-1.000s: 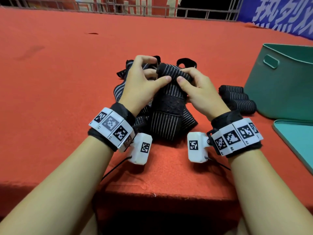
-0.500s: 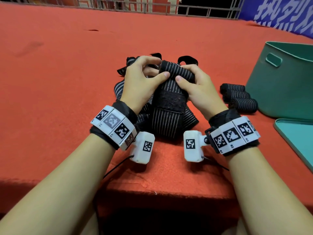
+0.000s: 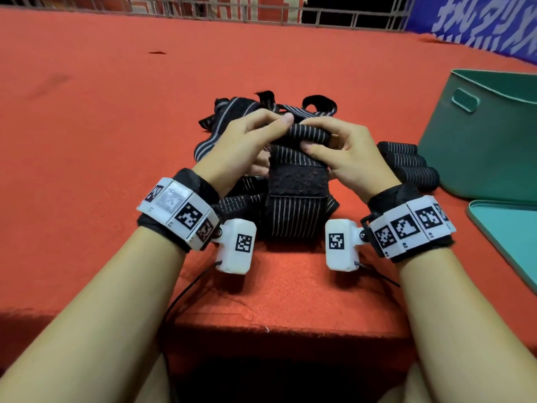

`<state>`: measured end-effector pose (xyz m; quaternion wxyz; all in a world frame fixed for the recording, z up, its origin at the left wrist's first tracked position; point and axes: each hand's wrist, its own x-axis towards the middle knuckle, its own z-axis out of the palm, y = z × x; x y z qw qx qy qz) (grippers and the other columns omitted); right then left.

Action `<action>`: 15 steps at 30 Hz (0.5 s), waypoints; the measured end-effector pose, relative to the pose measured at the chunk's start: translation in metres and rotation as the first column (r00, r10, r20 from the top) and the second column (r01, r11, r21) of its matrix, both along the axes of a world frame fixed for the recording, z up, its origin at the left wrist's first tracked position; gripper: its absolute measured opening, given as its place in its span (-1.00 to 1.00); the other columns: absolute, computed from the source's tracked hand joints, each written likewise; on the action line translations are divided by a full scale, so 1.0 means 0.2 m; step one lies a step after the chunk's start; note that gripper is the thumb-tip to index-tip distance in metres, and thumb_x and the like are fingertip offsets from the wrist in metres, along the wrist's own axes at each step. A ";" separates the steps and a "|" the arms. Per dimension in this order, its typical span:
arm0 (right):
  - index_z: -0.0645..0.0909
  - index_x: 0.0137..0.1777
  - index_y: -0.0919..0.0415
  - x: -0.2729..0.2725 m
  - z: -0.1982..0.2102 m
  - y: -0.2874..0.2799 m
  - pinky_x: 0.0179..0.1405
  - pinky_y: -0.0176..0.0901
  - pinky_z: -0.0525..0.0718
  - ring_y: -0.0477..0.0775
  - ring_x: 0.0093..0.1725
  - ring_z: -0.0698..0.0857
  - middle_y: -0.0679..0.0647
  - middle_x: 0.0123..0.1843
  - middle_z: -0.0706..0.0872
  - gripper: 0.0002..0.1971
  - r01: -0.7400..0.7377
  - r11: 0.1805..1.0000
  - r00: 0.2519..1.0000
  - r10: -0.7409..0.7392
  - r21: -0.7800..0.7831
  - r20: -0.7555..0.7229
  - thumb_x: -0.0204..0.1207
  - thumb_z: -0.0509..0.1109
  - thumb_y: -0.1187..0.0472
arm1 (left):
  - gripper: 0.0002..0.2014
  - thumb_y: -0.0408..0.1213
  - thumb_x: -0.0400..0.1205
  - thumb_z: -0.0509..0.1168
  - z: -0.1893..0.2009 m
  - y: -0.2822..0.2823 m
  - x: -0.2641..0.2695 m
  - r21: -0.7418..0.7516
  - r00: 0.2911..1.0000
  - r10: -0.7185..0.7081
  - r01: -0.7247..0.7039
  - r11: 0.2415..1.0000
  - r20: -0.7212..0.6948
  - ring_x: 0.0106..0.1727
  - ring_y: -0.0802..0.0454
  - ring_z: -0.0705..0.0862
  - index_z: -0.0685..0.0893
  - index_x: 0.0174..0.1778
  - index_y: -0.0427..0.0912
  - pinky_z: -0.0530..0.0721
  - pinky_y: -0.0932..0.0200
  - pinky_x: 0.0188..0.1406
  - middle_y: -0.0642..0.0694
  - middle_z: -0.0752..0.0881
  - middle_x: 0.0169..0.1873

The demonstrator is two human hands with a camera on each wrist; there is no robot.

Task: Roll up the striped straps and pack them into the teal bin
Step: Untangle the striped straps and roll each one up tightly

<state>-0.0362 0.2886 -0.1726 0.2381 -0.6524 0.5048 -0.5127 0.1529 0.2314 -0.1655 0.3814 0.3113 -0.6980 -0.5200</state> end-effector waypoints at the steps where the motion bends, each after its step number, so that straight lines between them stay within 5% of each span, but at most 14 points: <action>1: 0.72 0.21 0.05 0.00 0.01 0.01 -0.21 -0.32 0.73 -0.25 -0.08 0.74 -0.28 -0.09 0.78 -0.72 0.006 1.000 1.000 -0.007 0.014 0.025 0.64 0.45 0.42 | -0.87 -0.09 0.77 0.33 0.00 0.00 -0.01 -0.011 1.000 0.018 -0.018 1.000 -0.010 -0.46 0.10 0.64 0.71 0.00 -0.04 0.61 0.24 -0.47 0.05 0.69 -0.30; 6: 0.73 0.34 0.14 0.03 0.02 0.03 -0.01 0.19 0.86 -0.04 0.04 0.82 0.02 0.11 0.81 -0.73 -0.018 0.982 0.983 -0.017 0.186 0.184 0.66 0.47 0.30 | -0.91 -0.29 0.75 0.38 -0.02 -0.01 -0.01 -0.075 0.996 0.062 -0.066 0.995 -0.065 -0.17 0.07 0.78 0.78 0.10 -0.08 0.79 0.11 -0.29 -0.19 0.74 -0.12; 10: 0.78 0.28 0.13 0.03 0.02 0.02 0.10 0.07 0.86 -0.07 0.10 0.82 0.03 0.10 0.83 -0.78 0.034 0.995 0.984 -0.050 0.097 0.168 0.71 0.41 0.31 | -0.85 -0.35 0.73 0.39 -0.03 -0.01 -0.01 -0.109 0.996 0.057 -0.065 0.992 -0.075 0.00 -0.06 0.79 0.80 0.12 -0.03 0.85 -0.22 0.06 -0.24 0.67 -0.12; 15: 0.78 0.24 0.16 0.02 0.00 -0.01 0.32 0.21 0.75 -0.07 0.18 0.78 -0.07 0.11 0.82 -0.75 0.091 0.994 0.995 -0.088 -0.062 0.052 0.63 0.43 0.39 | -0.81 -0.04 0.70 0.42 -0.02 -0.01 -0.03 0.006 0.994 0.076 -0.076 0.997 -0.073 -0.06 -0.12 0.73 0.80 0.18 0.04 0.82 -0.08 -0.06 -0.12 0.74 -0.01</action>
